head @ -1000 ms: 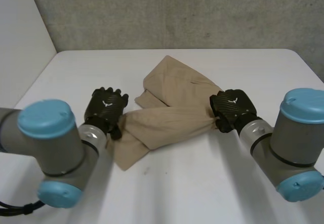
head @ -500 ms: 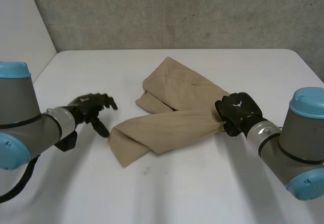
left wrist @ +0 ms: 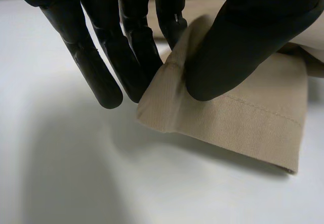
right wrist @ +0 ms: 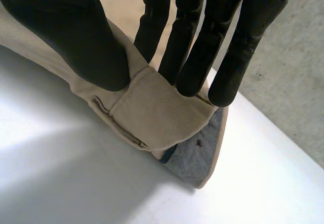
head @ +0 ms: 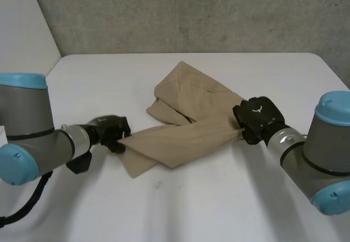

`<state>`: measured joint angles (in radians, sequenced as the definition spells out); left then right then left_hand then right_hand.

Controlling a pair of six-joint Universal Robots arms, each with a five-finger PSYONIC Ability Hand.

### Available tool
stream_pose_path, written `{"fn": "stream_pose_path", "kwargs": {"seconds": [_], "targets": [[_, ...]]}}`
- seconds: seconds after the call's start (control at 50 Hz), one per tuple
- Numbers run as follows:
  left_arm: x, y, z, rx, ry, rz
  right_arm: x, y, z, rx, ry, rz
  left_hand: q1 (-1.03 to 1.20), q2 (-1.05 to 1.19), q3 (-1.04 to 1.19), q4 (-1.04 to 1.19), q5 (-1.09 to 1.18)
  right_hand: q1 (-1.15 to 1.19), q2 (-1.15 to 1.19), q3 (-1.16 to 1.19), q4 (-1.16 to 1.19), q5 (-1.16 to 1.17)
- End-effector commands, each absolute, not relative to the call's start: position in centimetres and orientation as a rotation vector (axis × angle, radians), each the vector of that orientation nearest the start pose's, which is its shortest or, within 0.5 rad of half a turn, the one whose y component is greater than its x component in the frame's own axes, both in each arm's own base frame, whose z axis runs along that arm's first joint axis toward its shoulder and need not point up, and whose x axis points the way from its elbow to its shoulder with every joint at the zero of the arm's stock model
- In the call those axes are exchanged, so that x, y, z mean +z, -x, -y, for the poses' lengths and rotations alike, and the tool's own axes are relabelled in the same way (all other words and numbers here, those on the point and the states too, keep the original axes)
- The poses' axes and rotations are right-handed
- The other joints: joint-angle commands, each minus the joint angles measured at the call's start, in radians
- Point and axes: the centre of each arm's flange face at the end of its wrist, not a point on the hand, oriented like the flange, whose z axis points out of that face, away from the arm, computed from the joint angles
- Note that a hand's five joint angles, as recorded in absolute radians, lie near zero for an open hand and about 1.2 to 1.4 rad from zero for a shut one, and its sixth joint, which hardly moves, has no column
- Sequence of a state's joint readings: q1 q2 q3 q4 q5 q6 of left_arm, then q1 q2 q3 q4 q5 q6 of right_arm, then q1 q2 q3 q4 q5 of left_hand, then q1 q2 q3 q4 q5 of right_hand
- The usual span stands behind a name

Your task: Fold the shorts.

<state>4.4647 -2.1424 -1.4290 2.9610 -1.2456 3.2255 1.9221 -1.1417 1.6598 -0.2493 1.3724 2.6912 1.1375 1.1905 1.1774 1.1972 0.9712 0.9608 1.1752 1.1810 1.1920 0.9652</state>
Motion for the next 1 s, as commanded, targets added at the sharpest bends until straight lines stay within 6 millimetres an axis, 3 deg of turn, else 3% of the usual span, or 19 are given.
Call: {"fn": "stream_pose_path", "kwargs": {"seconds": [0.02,0.06,0.08,0.14,0.16,0.2,0.22,0.28,0.34,0.44,0.5,0.6,0.68,0.74,0.76,0.82,0.88,0.92,1.0], "targets": [[23.4,23.2,29.5,-2.005,-0.707,-2.692,22.8,-25.8,26.7,-1.981,1.192,-2.061,0.259,0.206,0.219,0.199,0.25,0.435,0.221,0.215,0.204,0.257],[26.2,22.9,28.9,-2.121,-0.691,-2.589,25.7,-25.7,26.1,-2.042,1.205,-2.013,0.259,0.206,0.219,0.199,0.25,0.435,0.221,0.215,0.204,0.257],[29.2,22.6,28.0,-2.246,-0.674,-2.473,28.6,-25.6,25.4,-2.11,1.199,-1.956,0.259,0.206,0.219,0.199,0.25,0.435,0.221,0.215,0.204,0.257],[34.1,22.1,26.0,-2.444,-0.655,-2.264,33.2,-25.4,24.8,-2.249,1.158,-1.862,0.259,0.206,0.219,0.199,0.25,0.435,0.221,0.215,0.204,0.257],[37.1,21.6,24.6,-2.563,-0.634,-2.123,35.9,-25.1,24.5,-2.33,1.128,-1.803,0.259,0.206,0.219,0.199,0.25,0.435,0.221,0.215,0.204,0.257],[40.0,21.1,23.3,-2.667,-0.607,-1.984,38.0,-24.9,24.3,-2.387,1.107,-1.759,0.259,0.206,0.219,0.199,0.25,0.435,0.221,0.215,0.204,0.257],[42.3,20.7,22.0,-2.748,-0.588,-1.868,40.0,-24.6,24.0,-2.436,1.086,-1.718,0.259,0.206,0.219,0.199,0.25,0.435,0.221,0.215,0.204,0.257],[45.7,20.2,20.5,-2.849,-0.559,-1.698,43.4,-24.4,23.5,-2.519,1.049,-1.642,0.259,0.206,0.219,0.199,0.25,0.435,0.221,0.215,0.204,0.257],[47.8,19.9,19.4,-2.905,-0.541,-1.592,45.6,-24.2,22.9,-2.577,1.016,-1.598,0.259,0.206,0.219,0.199,0.25,0.435,0.221,0.215,0.204,0.257],[47.9,19.9,19.5,-2.905,-0.54,-1.584,45.6,-24.4,23.6,-2.573,1.013,-1.623,0.259,0.206,0.219,0.199,0.25,0.435,0.221,0.215,0.204,0.257],[46.1,20.3,21.1,-2.849,-0.549,-1.683,44.0,-24.8,24.3,-2.509,1.045,-1.682,0.259,0.206,0.219,0.199,0.25,0.435,0.221,0.215,0.204,0.257],[42.3,21.3,24.3,-2.731,-0.574,-1.875,39.8,-25.8,26.4,-2.371,1.109,-1.805,0.259,0.206,0.219,0.199,0.25,0.435,0.221,0.215,0.204,0.257],[37.4,22.7,28.6,-2.587,-0.61,-2.071,35.8,-27.3,28.6,-2.249,1.161,-1.886,0.259,0.206,0.219,0.199,0.25,0.435,0.221,0.215,0.204,0.257],[35.8,24.0,30.2,-2.566,-0.646,-2.084,33.7,-28.5,29.8,-2.218,1.178,-1.899,0.259,0.206,0.219,0.199,0.25,0.435,0.221,0.215,0.204,0.257],[35.1,24.9,31.5,-2.566,-0.648,-2.048,32.2,-29.0,31.0,-2.231,1.172,-1.906,0.259,0.206,0.219,0.199,0.25,0.435,0.221,0.215,0.204,0.257],[34.5,26.2,33.3,-2.576,-0.646,-1.965,31.3,-29.8,33.2,-2.355,1.102,-1.874,0.259,0.206,0.219,0.199,0.25,0.435,0.221,0.215,0.204,0.257],[36.0,27.0,35.4,-2.618,-0.587,-1.769,31.9,-30.3,34.6,-2.499,1.017,-1.782,0.259,0.206,0.219,0.199,0.25,0.435,0.221,0.215,0.204,0.257],[38.7,27.3,36.0,-2.68,-0.523,-1.619,34.2,-30.7,35.4,-2.657,0.919,-1.618,0.259,0.206,0.219,0.199,0.25,0.435,0.221,0.215,0.204,0.257],[43.8,27.8,35.0,-2.818,-0.424,-1.399,39.3,-30.7,35.6,-2.881,0.731,-1.327,0.259,0.206,0.219,0.199,0.25,0.435,0.221,0.215,0.204,0.257]]}}
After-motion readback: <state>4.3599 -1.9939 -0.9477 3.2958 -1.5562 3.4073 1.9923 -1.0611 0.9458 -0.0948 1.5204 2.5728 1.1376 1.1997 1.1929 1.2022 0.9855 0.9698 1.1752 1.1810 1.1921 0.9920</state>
